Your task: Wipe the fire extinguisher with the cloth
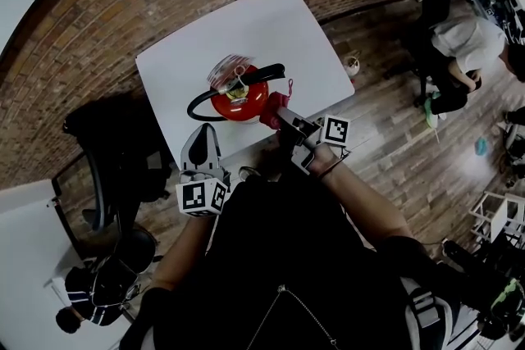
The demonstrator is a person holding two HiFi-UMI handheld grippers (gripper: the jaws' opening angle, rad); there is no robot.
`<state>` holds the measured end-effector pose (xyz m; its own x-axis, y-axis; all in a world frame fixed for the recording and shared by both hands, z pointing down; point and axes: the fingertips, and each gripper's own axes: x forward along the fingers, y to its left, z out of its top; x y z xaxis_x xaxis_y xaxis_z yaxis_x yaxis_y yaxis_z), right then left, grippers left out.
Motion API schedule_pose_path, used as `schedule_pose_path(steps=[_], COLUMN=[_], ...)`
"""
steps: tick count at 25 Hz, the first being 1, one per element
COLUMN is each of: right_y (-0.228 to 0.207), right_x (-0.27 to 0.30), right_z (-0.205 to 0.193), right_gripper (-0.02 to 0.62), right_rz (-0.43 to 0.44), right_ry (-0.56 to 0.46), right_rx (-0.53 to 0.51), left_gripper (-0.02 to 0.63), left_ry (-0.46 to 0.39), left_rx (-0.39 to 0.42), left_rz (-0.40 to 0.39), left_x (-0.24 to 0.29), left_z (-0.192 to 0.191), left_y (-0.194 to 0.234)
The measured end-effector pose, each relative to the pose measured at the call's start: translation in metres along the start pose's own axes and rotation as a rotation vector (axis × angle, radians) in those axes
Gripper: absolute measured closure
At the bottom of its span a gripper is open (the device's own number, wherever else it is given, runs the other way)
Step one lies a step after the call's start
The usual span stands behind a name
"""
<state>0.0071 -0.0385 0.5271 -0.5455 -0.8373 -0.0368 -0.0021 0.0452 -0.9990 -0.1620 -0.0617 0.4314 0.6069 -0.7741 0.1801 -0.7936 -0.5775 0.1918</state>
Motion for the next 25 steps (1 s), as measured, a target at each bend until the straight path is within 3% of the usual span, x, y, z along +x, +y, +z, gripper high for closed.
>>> schedule_pose_path(steps=[17, 25], right_y=[0.087, 0.122], right_x=[-0.003, -0.004], right_z=[-0.002, -0.004], right_gripper=[0.495, 0.495], right_rz=[0.157, 0.224], right_ry=[-0.031, -0.039], right_rx=[0.011, -0.045], left_gripper=[0.577, 0.576], left_ry=[-0.023, -0.062], left_rx=[0.017, 0.028], left_rz=[-0.037, -0.054], left_x=[-0.003, -0.004], left_z=[0.011, 0.026], left_y=[-0.008, -0.011])
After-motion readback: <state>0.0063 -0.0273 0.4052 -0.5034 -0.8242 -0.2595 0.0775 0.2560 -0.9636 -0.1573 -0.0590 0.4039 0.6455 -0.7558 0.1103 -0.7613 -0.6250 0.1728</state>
